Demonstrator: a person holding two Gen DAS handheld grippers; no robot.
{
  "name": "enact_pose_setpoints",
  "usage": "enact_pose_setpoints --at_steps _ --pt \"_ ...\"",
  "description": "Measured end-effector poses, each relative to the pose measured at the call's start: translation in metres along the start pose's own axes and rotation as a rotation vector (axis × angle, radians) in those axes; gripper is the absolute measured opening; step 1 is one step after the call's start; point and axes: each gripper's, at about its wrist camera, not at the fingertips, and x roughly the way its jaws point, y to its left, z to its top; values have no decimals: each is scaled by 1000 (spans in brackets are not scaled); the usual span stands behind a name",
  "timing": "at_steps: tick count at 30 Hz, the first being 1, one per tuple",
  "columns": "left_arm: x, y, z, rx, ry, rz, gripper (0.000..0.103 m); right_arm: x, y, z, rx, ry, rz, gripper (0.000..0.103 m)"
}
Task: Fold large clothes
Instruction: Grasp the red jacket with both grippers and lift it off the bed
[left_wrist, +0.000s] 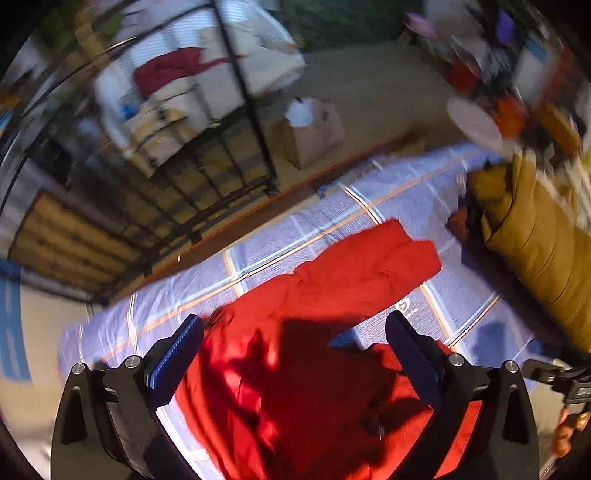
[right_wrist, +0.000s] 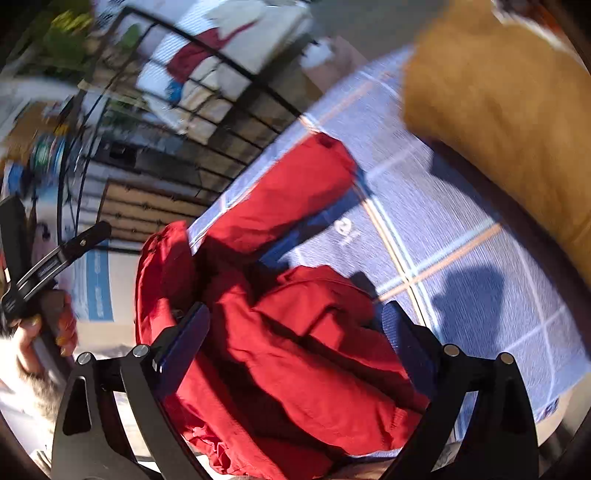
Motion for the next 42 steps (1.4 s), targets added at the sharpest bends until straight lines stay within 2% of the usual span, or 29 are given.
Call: enact_pose_setpoints --at_steps 2,4,7,9,11,12,13,15,17,18,20,21,24,27,30,34,37,40,42 --pt "40 -30 25 182 73 -11 97 6 -11 -5 26 19 -24 93" --pt "88 -53 31 336 155 16 97 14 -24 -12 51 47 -24 93" --pt "157 -73 26 459 322 93 97 25 -41 -18 53 121 -8 93" --pt "195 -82 17 533 406 145 94 40 -49 -29 52 180 -5 93" --pt "218 -82 3 562 454 182 68 53 -56 -38 50 246 7 93" --pt "224 -80 -1 540 464 178 43 64 -61 -45 67 271 25 93" --pt "224 -76 -3 504 461 159 29 69 -65 -49 84 284 51 93" --pt "220 -64 -4 438 424 101 19 79 -68 -55 97 302 93 91" --pt "210 -49 -4 389 380 71 12 86 -64 -58 61 302 118 63" --pt "203 -40 -6 357 347 67 9 85 -59 -58 42 289 135 43" --pt "182 -18 -5 276 280 59 6 78 -45 -56 -17 276 126 20" --pt "171 -6 -9 234 250 52 6 76 -39 -54 -40 273 149 13" --pt "122 43 -20 69 139 29 5 51 4 -55 -191 246 185 8" --pt "58 99 -54 -128 21 -14 5 18 50 -64 -355 195 269 6" --pt "-10 152 -105 -297 -87 12 4 -11 86 -68 -431 154 341 6" --pt "-98 213 -193 -527 -209 57 4 -47 122 -68 -488 120 477 4" --pt "-155 245 -257 -669 -289 127 4 -74 153 -69 -575 77 535 4" --pt "-196 264 -314 -781 -359 215 4 -111 174 -60 -672 -27 587 3" --pt "-212 277 -357 -864 -379 209 4 -138 174 -43 -660 -111 616 1"
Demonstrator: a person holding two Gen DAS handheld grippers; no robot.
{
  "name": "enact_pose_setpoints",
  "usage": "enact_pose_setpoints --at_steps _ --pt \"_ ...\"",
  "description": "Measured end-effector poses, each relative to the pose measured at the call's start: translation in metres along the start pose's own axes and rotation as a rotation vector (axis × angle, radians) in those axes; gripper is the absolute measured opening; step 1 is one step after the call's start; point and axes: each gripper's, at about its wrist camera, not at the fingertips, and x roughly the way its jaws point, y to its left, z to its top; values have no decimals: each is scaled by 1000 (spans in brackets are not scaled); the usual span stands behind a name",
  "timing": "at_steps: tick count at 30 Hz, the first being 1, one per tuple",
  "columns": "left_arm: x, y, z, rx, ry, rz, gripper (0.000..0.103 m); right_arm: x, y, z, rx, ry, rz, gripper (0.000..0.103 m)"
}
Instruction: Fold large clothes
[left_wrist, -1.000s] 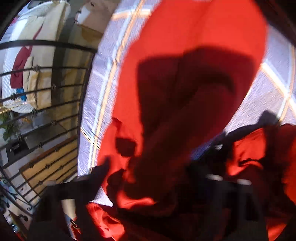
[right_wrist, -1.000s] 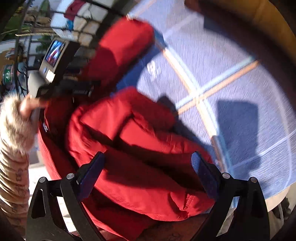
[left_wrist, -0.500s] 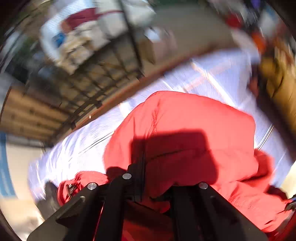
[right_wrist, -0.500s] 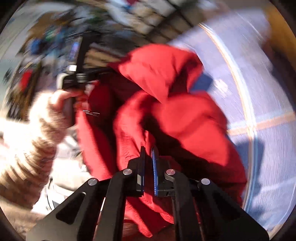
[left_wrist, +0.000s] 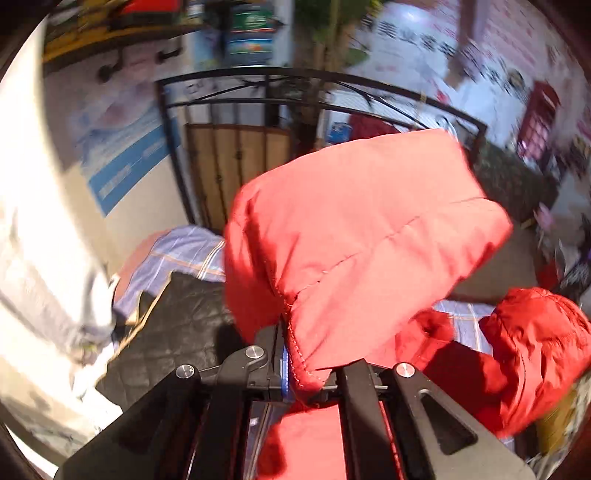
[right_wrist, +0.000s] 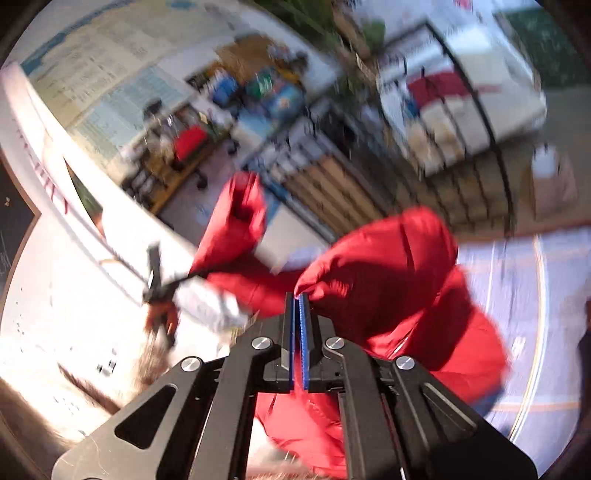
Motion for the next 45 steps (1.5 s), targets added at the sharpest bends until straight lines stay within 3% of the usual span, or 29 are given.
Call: enact_pose_setpoints --at_steps 2,3,5,6,8,9,10,11,12,13,15,18,23,29,33,37,38,40,41,42,43,45 --pt "4 26 -17 -29 19 64 4 -22 -16 25 32 -98 64 1" --pt "15 37 -23 -17 47 110 5 -34 -27 36 23 -140 14 1" --pt "48 58 -40 -50 114 197 8 -32 -56 43 58 -121 -166 1" --pt "68 75 -49 -78 170 211 19 -24 -78 40 122 -86 -232 1" --pt "107 105 -68 -160 239 298 23 -3 -111 23 245 -11 -280 15" --pt "118 118 -75 -208 250 308 29 10 -127 8 298 40 -310 50" --pt "123 133 -83 -259 252 299 50 22 -135 -4 318 89 -351 88" --pt "128 145 -91 -311 252 316 65 34 -141 -16 325 120 -402 92" --pt "122 154 -102 -344 250 343 84 44 -148 -34 340 142 -453 92" --pt "120 160 -108 -372 238 350 90 51 -156 -45 355 161 -470 92" --pt "112 175 -116 -424 205 347 91 72 -168 -68 373 227 -502 92" --pt "94 192 -129 -462 193 436 93 103 -174 -90 324 305 -638 92" --pt "78 190 -143 -399 217 511 94 159 -166 -97 160 401 -720 92" --pt "58 243 -181 -710 250 494 93 271 -156 -79 -90 527 -825 92" --pt "51 234 -187 -544 276 618 94 351 -163 -79 -311 598 -955 92" --pt "51 226 -205 -521 341 517 94 400 -187 -85 -493 678 -1117 91" --pt "51 218 -208 -474 353 515 94 407 -196 -89 -530 711 -1163 87" --pt "47 203 -212 -410 346 529 94 409 -212 -92 -570 746 -1202 55" --pt "47 199 -215 -401 343 513 94 404 -214 -90 -569 741 -1193 47" --pt "47 195 -219 -407 342 489 94 397 -218 -87 -554 732 -1176 28" --pt "48 193 -223 -423 342 477 94 385 -221 -80 -518 717 -1156 17" --pt "54 191 -227 -455 349 466 94 347 -223 -56 -396 641 -1096 11"
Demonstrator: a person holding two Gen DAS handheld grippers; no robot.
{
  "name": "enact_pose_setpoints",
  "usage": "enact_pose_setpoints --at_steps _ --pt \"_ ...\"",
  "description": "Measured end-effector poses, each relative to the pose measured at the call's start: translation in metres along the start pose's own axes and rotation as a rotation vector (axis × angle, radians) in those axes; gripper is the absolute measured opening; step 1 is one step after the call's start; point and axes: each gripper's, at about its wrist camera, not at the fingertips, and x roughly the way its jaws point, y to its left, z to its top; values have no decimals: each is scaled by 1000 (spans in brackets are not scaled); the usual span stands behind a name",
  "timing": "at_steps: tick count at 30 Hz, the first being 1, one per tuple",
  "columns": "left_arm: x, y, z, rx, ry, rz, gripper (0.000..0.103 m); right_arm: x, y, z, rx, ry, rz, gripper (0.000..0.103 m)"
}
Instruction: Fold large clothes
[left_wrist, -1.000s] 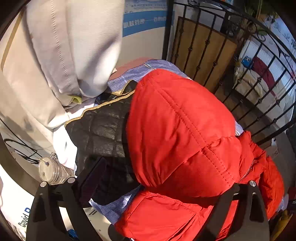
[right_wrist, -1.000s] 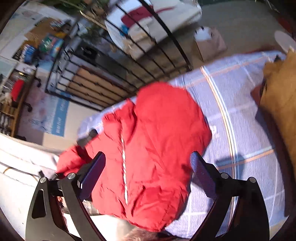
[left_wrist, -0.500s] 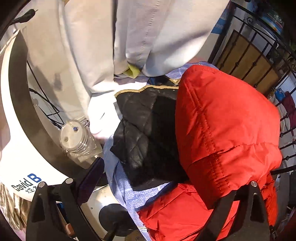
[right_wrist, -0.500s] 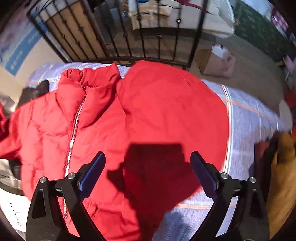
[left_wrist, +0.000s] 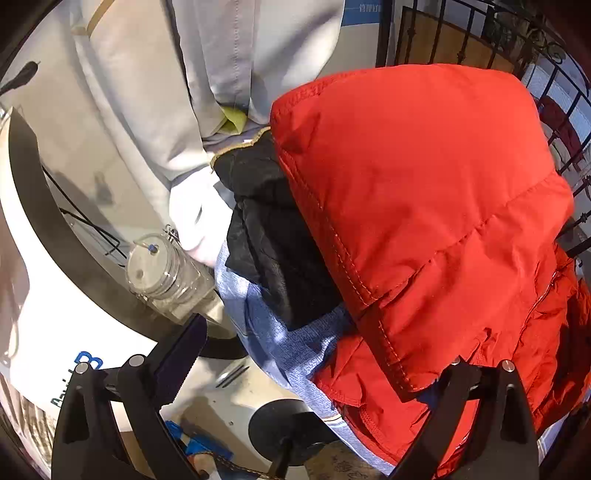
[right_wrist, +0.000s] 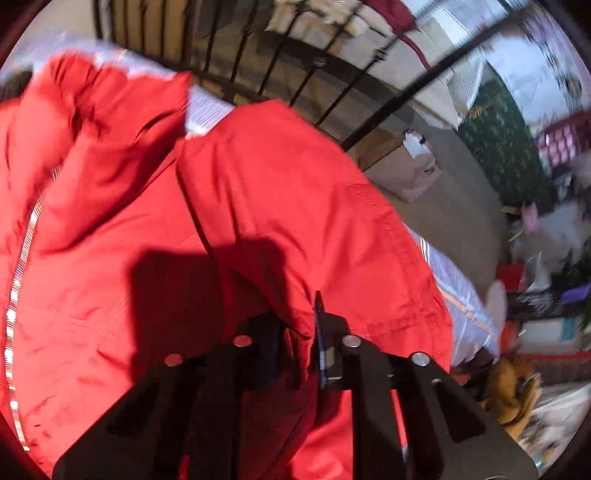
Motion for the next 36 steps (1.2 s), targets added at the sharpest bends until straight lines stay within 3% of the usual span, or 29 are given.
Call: enact_pose_setpoints --at_steps 2,5,8,10,12,14,16,18,20,22,27,29,30,33,34,36 --pt "2 -6 3 -13 0 -6 94 -21 -44 -7 147 -29 107 10" --pt "3 -18 12 -14 -3 -46 94 -55 -138 -45 434 -113 299 9" --pt "0 -36 21 13 -22 -60 94 -66 -220 -119 732 -197 437 9" --pt "1 -48 24 33 -30 -71 94 -58 -252 -175 887 -214 531 9" --pt "1 -60 27 47 -29 -88 94 -43 -264 -220 948 -173 527 10" --pt "2 -70 28 62 -26 -98 94 -26 -264 -264 998 -91 492 24" --pt "2 -78 29 77 -25 -97 94 -19 -259 -296 1046 -37 480 63" --pt "2 -82 29 90 -24 -97 94 -19 -255 -318 1093 -34 457 71" --pt "2 -88 28 127 -21 -77 94 -20 -250 -330 1129 -26 475 71" --pt "-1 -96 22 226 -48 -2 94 -24 -245 -332 1144 -16 470 71" --pt "-18 -125 -36 698 -184 106 94 -42 -228 -307 1075 -10 481 71" --pt "-22 -130 -64 833 -239 181 94 -54 -219 -300 1029 -20 483 71" --pt "-27 -132 -73 850 -252 186 94 -60 -215 -299 1005 -25 478 71" --pt "-52 -150 -77 769 -316 84 94 -72 -198 -287 935 -33 474 71" --pt "-57 -160 -76 754 -343 81 94 -74 -193 -283 920 -32 481 71" --pt "-50 -192 -73 785 -382 153 95 -75 -184 -276 900 -29 503 71"
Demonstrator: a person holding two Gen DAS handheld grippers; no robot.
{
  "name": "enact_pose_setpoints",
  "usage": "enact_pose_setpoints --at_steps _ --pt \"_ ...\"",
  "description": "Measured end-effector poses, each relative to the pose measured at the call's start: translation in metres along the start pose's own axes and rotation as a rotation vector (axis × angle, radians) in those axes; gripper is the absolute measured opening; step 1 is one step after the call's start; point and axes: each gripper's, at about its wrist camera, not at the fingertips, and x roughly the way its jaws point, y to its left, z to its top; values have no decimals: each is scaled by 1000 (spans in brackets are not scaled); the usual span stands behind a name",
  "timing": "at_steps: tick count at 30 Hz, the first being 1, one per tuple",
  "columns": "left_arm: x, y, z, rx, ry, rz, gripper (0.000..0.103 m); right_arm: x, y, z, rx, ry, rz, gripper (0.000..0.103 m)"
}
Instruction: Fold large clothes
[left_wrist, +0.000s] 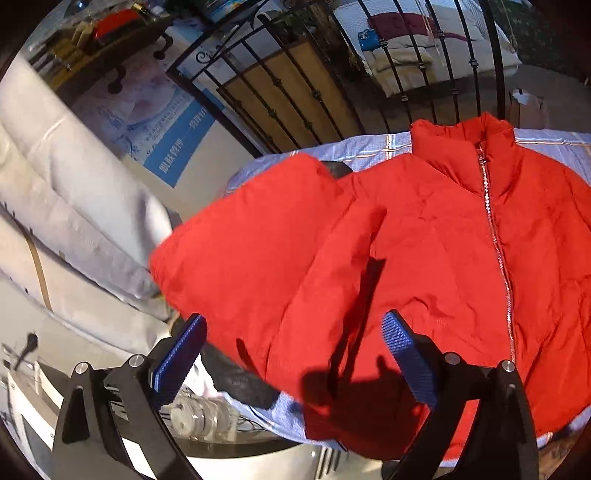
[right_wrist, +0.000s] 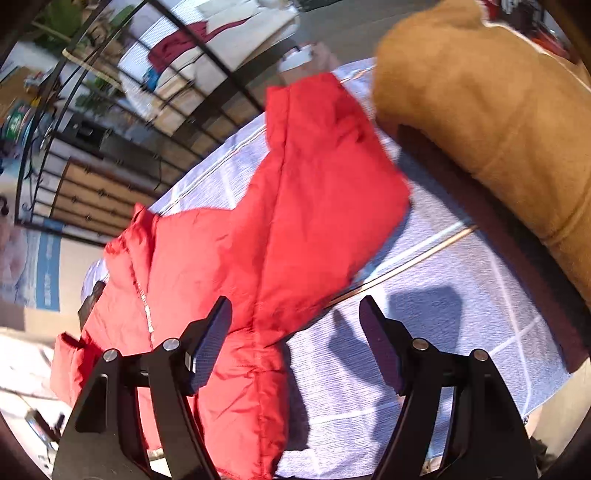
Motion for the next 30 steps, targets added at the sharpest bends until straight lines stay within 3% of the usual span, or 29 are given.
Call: enact_pose_setpoints --at_steps 5,7,8,10,13,17,20,23,25,27,30 --pt "77 -43 27 191 108 195 90 1 25 -1 -28 13 44 71" --pt "89 -35 33 236 84 242 74 -3 27 -3 -35 4 40 71" --pt "89 -20 38 205 79 224 69 -5 27 -5 -36 -3 37 71" --pt "88 35 53 36 92 165 46 -12 21 -6 -32 -19 13 71" --pt "98 133 61 -245 126 175 34 -17 4 -8 7 -29 -14 71" --pt "121 248 30 -601 243 250 41 -14 -10 -11 51 -11 -27 71" --pt "135 295 -4 -749 310 265 64 -7 -8 -14 52 14 -18 71" --pt "128 308 -26 -825 281 218 77 0 1 -14 28 33 -16 71" --pt "118 301 -33 -813 270 243 89 5 6 -12 18 43 -17 71" --pt "109 294 -39 -806 273 255 89 9 11 -9 11 54 -21 71" --pt "82 274 -45 -802 207 186 89 12 18 -4 -11 52 -25 71"
